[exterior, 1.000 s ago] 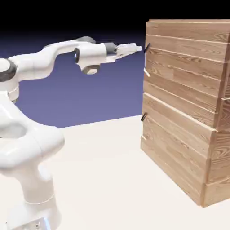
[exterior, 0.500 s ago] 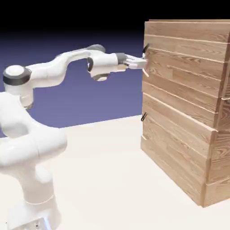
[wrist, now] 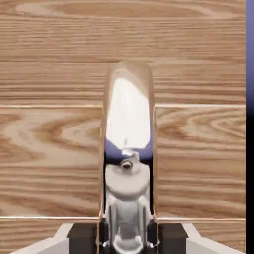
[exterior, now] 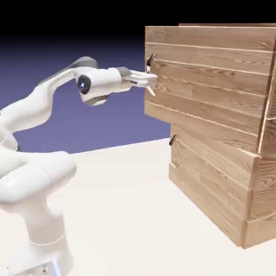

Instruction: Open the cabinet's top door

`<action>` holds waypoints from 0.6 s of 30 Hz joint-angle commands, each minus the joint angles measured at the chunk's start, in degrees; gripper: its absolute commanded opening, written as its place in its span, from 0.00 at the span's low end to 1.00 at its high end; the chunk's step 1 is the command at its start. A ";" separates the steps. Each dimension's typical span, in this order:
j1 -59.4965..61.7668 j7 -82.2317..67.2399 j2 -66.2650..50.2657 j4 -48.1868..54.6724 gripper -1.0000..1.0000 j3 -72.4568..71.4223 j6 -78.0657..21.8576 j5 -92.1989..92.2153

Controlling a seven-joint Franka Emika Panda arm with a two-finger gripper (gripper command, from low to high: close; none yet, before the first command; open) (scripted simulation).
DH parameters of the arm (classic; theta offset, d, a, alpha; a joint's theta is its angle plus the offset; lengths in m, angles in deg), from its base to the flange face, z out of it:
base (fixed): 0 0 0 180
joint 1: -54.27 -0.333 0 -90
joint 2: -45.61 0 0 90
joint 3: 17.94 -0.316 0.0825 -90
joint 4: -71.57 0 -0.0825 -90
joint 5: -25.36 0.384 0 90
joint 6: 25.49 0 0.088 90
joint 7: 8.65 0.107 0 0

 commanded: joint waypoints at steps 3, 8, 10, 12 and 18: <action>-1.82 -0.08 4.24 -5.92 0.00 3.19 -7.53 -0.08; -8.38 -5.57 5.43 -16.08 0.00 11.93 -17.81 -4.37; -10.05 -7.45 5.66 -19.12 0.00 16.08 -21.49 -7.13; -11.09 -9.07 5.74 -21.47 0.00 20.23 -24.78 -10.08; -10.20 -12.73 5.74 -25.96 0.00 32.69 -35.02 -19.18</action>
